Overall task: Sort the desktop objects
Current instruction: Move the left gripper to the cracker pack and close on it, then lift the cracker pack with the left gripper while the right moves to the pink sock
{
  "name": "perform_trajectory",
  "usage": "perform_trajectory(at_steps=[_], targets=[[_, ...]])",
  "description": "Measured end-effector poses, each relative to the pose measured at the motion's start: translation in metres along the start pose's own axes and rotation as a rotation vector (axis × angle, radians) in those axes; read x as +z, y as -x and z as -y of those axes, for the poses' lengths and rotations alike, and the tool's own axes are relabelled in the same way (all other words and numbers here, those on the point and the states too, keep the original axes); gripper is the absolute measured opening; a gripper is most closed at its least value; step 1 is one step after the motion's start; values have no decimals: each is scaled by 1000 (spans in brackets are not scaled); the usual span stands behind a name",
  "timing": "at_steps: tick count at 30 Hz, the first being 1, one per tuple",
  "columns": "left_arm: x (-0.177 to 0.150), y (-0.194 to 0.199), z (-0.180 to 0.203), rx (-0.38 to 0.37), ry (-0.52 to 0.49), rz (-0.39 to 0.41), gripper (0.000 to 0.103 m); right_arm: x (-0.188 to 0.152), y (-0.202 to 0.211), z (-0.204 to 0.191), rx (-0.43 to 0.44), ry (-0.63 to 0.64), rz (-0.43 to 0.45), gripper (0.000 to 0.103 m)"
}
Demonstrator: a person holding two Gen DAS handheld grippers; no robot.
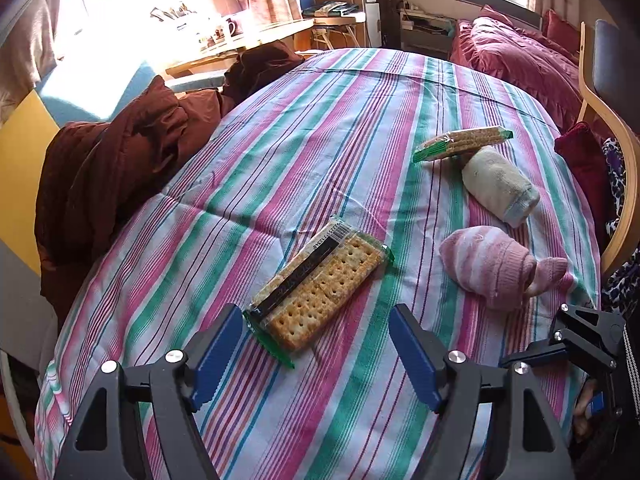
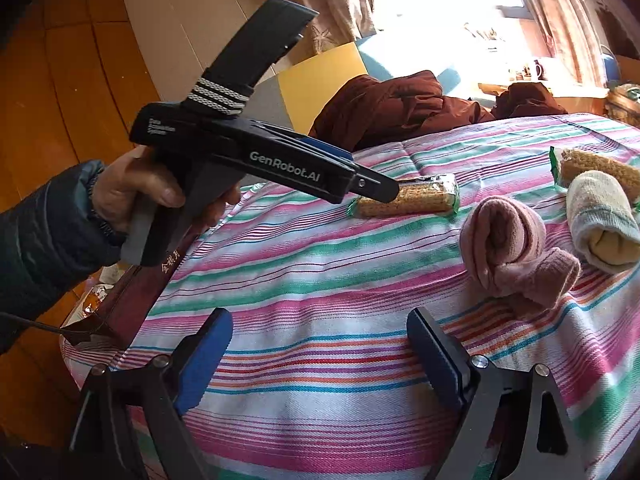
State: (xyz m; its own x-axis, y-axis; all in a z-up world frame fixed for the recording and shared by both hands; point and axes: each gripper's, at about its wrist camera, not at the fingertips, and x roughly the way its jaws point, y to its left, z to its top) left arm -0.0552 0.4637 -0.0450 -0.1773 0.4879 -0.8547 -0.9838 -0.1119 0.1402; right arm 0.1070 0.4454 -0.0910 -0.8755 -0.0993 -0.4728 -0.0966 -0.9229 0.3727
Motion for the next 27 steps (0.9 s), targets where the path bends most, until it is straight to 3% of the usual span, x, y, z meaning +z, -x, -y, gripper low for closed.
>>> perform_trajectory(at_steps=[18,27], targets=[[19,-32,2,-56,-145,-55,78,0,1,0,39,1,-1,94],[16,-52,-7,-91,-93,-85,79,0,1,0,48,3,-6,96]])
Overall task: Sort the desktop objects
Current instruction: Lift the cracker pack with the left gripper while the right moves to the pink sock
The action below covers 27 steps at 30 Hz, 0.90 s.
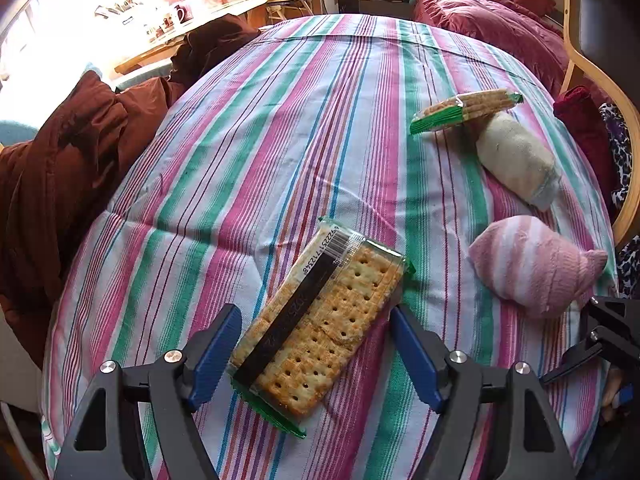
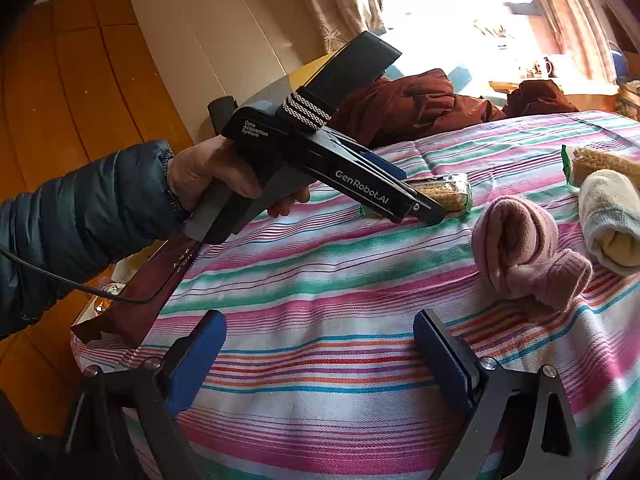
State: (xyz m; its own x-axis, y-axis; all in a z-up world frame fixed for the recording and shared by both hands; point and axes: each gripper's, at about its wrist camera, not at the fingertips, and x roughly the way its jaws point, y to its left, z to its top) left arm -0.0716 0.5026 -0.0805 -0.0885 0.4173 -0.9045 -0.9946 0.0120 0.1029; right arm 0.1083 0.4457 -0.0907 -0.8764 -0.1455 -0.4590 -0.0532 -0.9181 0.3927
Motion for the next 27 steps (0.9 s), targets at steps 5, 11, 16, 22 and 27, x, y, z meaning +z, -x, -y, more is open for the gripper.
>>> perform_trajectory(at_steps=[5,11,16,22,27], targets=[[-4,-3,-16,-47,146,4,76,0,0,0,0,3,-4,97],[-15,7,-5,13,198,-9,62,0,0,-1,-2,6,-7,97],[-38,22,10,64,276,-8,60,0,1,-1,-2,8,-9,97],[-82,42,8,135,495,-6,60,-1,1,-1,1,11,-10,98],[-129,64,19,174,626,54,60,0,-1,-1,0,12,-11,98]])
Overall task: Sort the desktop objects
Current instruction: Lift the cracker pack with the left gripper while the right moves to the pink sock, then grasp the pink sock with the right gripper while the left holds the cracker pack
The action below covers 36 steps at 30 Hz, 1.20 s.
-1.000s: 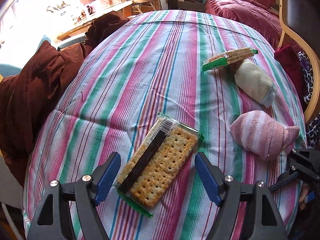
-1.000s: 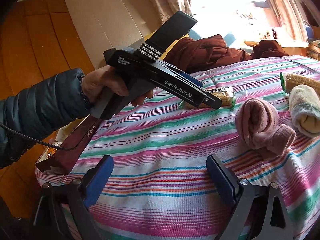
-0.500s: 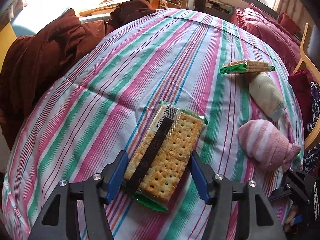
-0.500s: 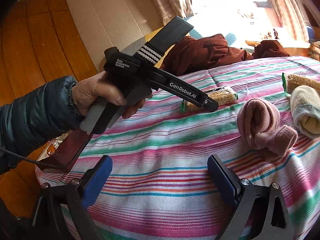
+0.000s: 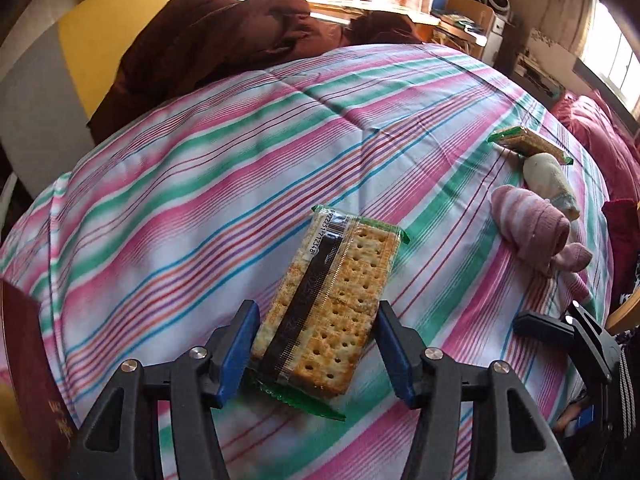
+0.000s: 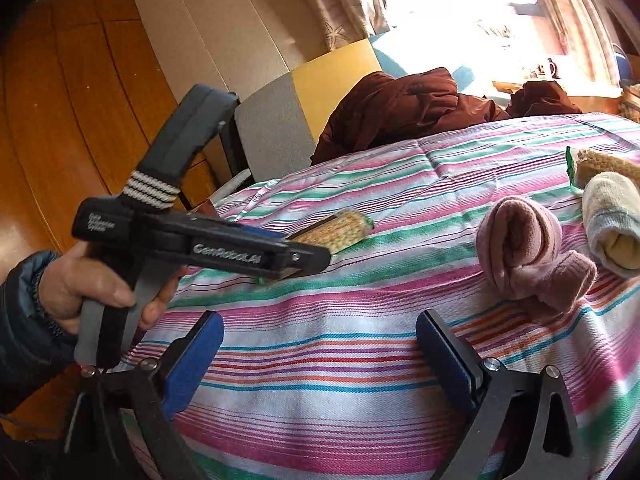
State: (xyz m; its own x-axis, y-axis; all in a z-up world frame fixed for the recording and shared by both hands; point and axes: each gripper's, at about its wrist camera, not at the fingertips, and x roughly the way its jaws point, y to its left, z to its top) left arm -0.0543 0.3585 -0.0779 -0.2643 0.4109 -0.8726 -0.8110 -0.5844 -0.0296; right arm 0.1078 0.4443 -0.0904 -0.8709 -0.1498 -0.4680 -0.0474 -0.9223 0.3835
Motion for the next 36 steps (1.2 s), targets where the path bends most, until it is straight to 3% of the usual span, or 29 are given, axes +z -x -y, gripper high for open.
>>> perform_trajectory(at_steps=[5,11,17,21,29,36], targets=[[-38,23,-14,1,94,84,60,0,-1,1,18,1,-3,100],[-53,25,-3,38,74,175,61,2,-1,1,40,5,-21,101],[-58,28,-21,-98,155,229,71,4,-1,2,15,-11,-41,97],[-61,30,-27,-144,192,252,71,12,7,3,-68,-48,-67,87],[-62,29,-25,-141,194,262,71,53,50,15,-265,-33,39,82],[-64,29,-27,-153,205,270,71,79,19,46,-403,-48,-71,71]])
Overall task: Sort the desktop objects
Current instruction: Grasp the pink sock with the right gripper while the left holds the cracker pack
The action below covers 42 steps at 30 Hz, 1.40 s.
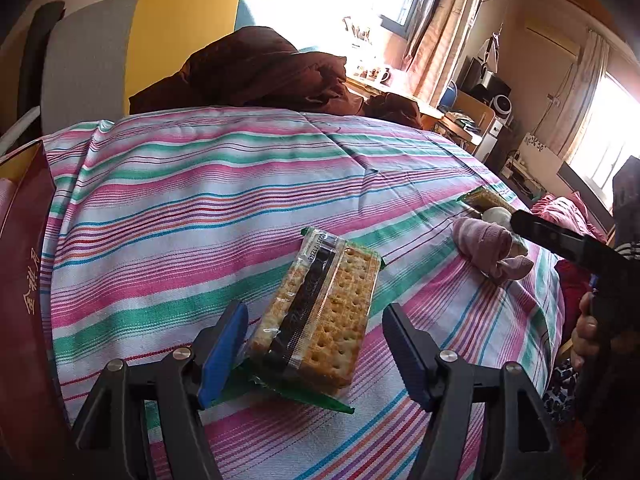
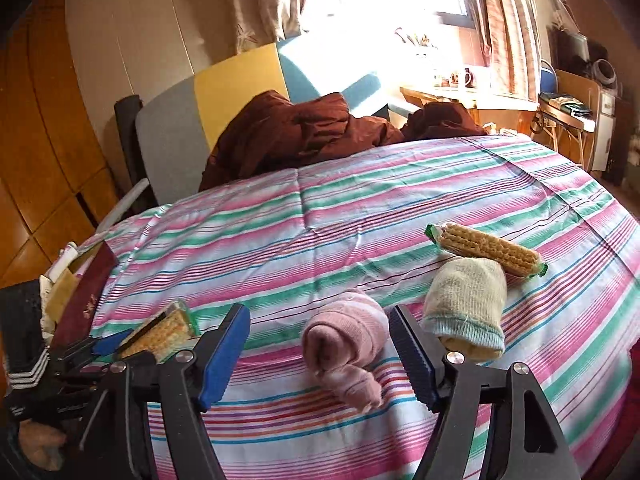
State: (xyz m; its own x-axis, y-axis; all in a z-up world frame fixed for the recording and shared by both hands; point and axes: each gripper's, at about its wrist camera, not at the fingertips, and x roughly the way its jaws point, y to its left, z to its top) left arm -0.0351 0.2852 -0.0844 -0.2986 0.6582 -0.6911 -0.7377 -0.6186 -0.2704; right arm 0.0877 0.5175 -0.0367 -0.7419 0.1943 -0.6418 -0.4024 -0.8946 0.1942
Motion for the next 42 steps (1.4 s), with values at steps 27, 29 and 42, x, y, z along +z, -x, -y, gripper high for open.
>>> perform_trajectory(at_steps=[27,29,42], targets=[[4,-1,4,-57,0,-22,85,-47,-17,-42,112,72,-72,52],[7,-1,3,-67,9,-27,85,-48,-18,-39,138,47,-76,56],[16,-14,14,6,-57,-65,83,-52,-19,-31,213,-34,-30,68]])
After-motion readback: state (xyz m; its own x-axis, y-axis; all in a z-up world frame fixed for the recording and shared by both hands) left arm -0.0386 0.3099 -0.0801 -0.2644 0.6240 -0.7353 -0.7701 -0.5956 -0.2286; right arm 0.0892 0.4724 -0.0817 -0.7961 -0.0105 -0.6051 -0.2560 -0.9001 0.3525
